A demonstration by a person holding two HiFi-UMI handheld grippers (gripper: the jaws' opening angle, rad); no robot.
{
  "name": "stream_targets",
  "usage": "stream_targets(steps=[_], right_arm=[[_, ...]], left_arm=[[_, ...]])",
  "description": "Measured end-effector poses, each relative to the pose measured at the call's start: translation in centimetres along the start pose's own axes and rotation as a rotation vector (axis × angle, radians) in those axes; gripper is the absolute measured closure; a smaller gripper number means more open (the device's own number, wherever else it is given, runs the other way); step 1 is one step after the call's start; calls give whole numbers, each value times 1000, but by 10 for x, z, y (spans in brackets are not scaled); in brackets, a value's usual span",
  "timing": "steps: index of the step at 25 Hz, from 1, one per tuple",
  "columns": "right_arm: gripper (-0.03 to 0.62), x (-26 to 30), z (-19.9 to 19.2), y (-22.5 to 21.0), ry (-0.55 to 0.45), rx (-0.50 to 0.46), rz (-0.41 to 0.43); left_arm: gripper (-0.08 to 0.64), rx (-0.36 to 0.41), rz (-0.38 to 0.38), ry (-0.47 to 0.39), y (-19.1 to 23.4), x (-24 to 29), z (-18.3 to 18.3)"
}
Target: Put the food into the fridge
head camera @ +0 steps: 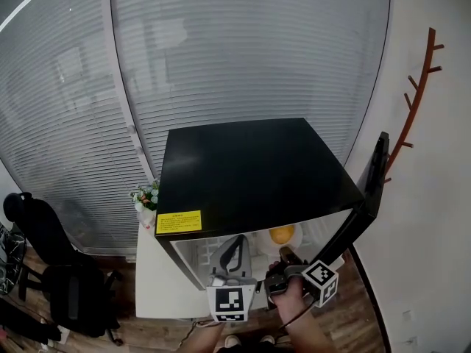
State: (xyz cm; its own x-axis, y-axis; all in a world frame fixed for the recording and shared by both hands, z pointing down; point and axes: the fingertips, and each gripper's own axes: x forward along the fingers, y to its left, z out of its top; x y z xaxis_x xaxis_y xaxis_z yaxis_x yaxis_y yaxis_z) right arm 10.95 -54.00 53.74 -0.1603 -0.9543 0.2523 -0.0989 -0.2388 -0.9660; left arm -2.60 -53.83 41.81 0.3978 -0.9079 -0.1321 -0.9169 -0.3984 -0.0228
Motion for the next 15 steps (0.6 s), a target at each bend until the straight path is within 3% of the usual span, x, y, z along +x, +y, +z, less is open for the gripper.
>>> stream_targets(steps=[15], right_arm=[[558,8,2,-18,26,-9,-87]], left_arm=[[534,-11,29,9,0,6,-8]])
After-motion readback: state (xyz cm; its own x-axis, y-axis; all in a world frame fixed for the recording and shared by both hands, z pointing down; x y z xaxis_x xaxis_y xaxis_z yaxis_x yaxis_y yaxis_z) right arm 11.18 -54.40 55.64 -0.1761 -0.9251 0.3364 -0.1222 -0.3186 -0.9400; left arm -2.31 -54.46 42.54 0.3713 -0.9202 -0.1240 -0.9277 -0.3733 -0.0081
